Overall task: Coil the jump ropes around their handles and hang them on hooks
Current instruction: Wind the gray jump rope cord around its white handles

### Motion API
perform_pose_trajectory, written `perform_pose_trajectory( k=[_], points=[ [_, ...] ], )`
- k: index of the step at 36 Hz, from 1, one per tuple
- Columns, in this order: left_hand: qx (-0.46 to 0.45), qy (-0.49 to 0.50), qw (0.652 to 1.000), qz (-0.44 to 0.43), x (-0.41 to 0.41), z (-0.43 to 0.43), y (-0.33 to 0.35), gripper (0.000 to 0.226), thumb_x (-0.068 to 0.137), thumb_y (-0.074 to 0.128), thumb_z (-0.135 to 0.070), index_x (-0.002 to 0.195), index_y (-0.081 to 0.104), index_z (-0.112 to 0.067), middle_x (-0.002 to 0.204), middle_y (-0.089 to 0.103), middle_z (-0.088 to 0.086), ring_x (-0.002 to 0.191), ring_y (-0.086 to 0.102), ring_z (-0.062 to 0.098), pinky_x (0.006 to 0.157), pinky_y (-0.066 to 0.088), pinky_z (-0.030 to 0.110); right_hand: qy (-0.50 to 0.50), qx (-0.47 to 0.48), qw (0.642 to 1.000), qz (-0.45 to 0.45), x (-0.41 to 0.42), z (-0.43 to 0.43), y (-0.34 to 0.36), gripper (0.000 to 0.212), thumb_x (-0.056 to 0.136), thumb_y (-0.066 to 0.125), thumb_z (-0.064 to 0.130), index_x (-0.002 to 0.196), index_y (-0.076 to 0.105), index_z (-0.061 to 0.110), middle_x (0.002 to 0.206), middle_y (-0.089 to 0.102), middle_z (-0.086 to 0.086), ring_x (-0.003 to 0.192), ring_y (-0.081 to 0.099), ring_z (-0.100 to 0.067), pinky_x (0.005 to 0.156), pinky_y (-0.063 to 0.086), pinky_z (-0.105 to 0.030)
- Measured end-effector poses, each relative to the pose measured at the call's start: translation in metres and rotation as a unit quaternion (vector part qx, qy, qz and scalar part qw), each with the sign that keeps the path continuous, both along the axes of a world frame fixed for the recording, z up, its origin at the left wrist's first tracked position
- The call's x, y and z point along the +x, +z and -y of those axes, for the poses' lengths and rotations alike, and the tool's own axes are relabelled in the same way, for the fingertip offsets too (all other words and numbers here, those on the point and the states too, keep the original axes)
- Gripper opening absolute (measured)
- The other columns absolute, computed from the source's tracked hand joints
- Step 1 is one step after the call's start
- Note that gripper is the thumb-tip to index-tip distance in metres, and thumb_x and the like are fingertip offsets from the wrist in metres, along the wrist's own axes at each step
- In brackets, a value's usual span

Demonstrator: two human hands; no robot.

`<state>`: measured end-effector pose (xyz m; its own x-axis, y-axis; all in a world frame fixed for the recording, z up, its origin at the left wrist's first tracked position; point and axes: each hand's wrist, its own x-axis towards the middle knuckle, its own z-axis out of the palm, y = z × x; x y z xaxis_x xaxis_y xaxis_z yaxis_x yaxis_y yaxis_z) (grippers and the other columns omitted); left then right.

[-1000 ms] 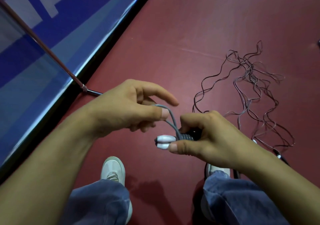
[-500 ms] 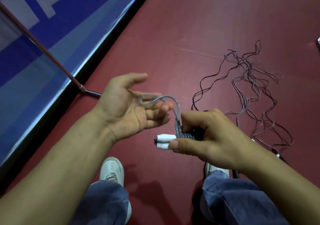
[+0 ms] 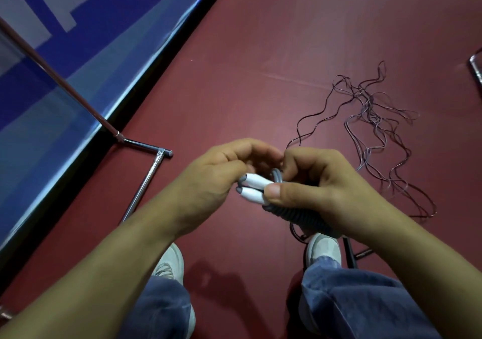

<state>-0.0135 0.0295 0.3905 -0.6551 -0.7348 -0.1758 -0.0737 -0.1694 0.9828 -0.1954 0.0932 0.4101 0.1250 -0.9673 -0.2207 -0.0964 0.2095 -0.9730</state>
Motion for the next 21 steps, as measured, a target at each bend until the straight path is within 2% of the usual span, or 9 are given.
perform_pose_trajectory(
  k=[2,4,7,10,12,13,15,17,21],
  points=[
    [-0.006,-0.006,1.0,0.028,-0.001,-0.001,-0.002,0.038,0.083,0.044,-0.012,0.098,0.077,-0.022,0.086,0.074,-0.003,0.085,0.065,0.015,0.083,0.048,0.036,-0.007,-0.01,1.0,-0.007,-0.002,-0.001,0.002,0.038,0.066,0.082,0.039,0.071,0.057,0.011,0.076,0.073,-0.019,0.068,0.057,-0.065,0.054,0.044,-0.077],
    [-0.011,-0.017,0.999,0.033,-0.001,-0.001,-0.003,0.034,0.082,0.045,-0.013,0.096,0.076,-0.018,0.083,0.074,-0.004,0.084,0.065,0.016,0.084,0.049,0.039,-0.004,-0.021,0.999,-0.027,-0.002,-0.002,0.005,0.036,0.067,0.081,0.043,0.072,0.06,0.015,0.078,0.072,-0.024,0.064,0.06,-0.058,0.052,0.047,-0.07],
    [-0.034,-0.043,0.998,0.006,0.003,0.001,0.002,0.026,0.079,0.054,-0.024,0.09,0.077,-0.018,0.077,0.068,0.006,0.075,0.06,0.017,0.076,0.048,0.03,-0.017,-0.029,0.999,-0.018,-0.005,-0.005,0.006,0.037,0.069,0.081,0.042,0.076,0.06,0.012,0.08,0.07,-0.029,0.065,0.058,-0.061,0.053,0.047,-0.07],
    [-0.046,-0.043,0.998,-0.016,0.006,0.001,0.003,0.024,0.088,0.054,-0.016,0.09,0.078,-0.017,0.07,0.055,0.005,0.064,0.048,0.007,0.067,0.04,0.016,-0.031,-0.042,0.999,-0.015,-0.007,-0.004,0.01,0.036,0.071,0.082,0.037,0.078,0.06,0.009,0.074,0.071,-0.021,0.056,0.055,-0.05,0.045,0.049,-0.056],
    [-0.051,-0.047,0.998,-0.014,0.006,0.0,0.003,0.023,0.093,0.056,-0.016,0.094,0.079,-0.02,0.073,0.053,0.002,0.07,0.044,0.01,0.068,0.038,0.018,-0.047,-0.049,0.998,-0.011,-0.008,-0.004,0.012,0.031,0.074,0.083,0.03,0.081,0.062,0.008,0.069,0.068,-0.016,0.051,0.054,-0.037,0.041,0.048,-0.045],
    [-0.059,-0.05,0.997,-0.005,0.005,-0.001,0.004,0.022,0.094,0.058,-0.022,0.091,0.079,-0.028,0.072,0.053,-0.003,0.07,0.041,0.01,0.067,0.037,0.019,-0.054,-0.052,0.997,-0.006,-0.008,-0.004,0.013,0.029,0.075,0.083,0.027,0.085,0.063,0.008,0.067,0.067,-0.016,0.051,0.054,-0.035,0.041,0.049,-0.045],
    [-0.092,-0.046,0.994,0.039,0.002,-0.004,0.004,0.025,0.093,0.058,-0.037,0.075,0.074,-0.043,0.064,0.048,-0.016,0.064,0.038,0.004,0.063,0.035,0.018,-0.061,-0.057,0.996,0.007,-0.005,-0.005,0.014,0.027,0.075,0.082,0.024,0.094,0.067,0.014,0.07,0.067,-0.02,0.052,0.053,-0.045,0.043,0.05,-0.054],
    [-0.131,-0.036,0.987,0.085,-0.003,-0.006,0.004,0.035,0.095,0.058,-0.04,0.062,0.067,-0.045,0.056,0.044,-0.017,0.057,0.037,0.001,0.061,0.033,0.02,-0.076,-0.06,0.995,0.013,-0.003,-0.005,0.015,0.03,0.074,0.086,0.023,0.098,0.069,0.02,0.073,0.068,-0.025,0.059,0.055,-0.056,0.044,0.05,-0.06],
    [-0.154,-0.019,0.98,0.121,-0.006,-0.009,0.007,0.053,0.101,0.06,-0.016,0.062,0.068,-0.052,0.049,0.05,-0.026,0.051,0.045,-0.011,0.055,0.033,0.005,-0.078,-0.045,0.996,0.007,-0.001,-0.005,0.016,0.037,0.064,0.089,0.029,0.096,0.073,0.02,0.077,0.071,-0.025,0.061,0.056,-0.059,0.042,0.05,-0.046]
  ],
)
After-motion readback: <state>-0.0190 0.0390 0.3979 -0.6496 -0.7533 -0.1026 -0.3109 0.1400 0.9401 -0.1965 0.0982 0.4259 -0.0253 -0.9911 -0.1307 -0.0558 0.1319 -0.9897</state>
